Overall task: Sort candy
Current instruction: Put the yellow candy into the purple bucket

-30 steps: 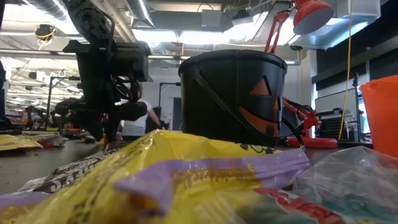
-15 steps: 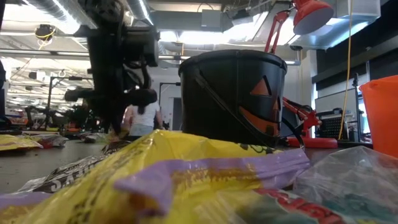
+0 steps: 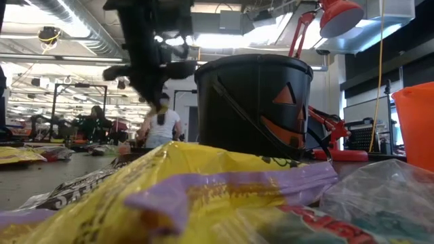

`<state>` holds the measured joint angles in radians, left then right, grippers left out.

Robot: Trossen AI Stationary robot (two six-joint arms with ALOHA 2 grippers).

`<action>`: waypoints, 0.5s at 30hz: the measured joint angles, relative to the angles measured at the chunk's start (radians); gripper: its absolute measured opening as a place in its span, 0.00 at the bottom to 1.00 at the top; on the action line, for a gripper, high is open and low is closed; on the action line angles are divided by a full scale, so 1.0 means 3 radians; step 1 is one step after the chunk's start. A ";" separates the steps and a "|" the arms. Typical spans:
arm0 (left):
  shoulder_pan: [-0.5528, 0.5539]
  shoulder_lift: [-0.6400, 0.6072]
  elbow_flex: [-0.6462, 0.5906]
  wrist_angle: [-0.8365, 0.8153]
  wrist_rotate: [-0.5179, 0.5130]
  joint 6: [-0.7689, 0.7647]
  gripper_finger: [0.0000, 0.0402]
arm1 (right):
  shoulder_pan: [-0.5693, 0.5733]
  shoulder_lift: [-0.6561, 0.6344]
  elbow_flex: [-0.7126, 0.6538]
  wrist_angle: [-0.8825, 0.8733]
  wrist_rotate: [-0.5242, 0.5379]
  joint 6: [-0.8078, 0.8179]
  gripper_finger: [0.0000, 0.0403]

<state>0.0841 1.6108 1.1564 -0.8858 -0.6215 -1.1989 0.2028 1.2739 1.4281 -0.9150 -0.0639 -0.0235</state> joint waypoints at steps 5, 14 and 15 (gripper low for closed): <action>0.0003 0.0000 0.0208 0.0244 -0.0212 0.0521 0.00 | 0.0000 0.0000 0.0000 0.0000 0.0000 -0.0001 0.29; 0.0138 -0.0001 0.0386 0.1182 -0.0325 0.1591 0.00 | 0.0000 0.0000 0.0000 0.0000 0.0000 -0.0001 0.29; 0.0173 -0.0001 0.0386 0.1321 -0.0298 0.1698 0.00 | 0.0000 0.0000 0.0000 0.0000 0.0000 -0.0001 0.29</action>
<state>0.1361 1.6104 1.2720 -0.4895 -0.7108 -0.6894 0.2028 1.2739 1.4281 -0.9150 -0.0639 -0.0238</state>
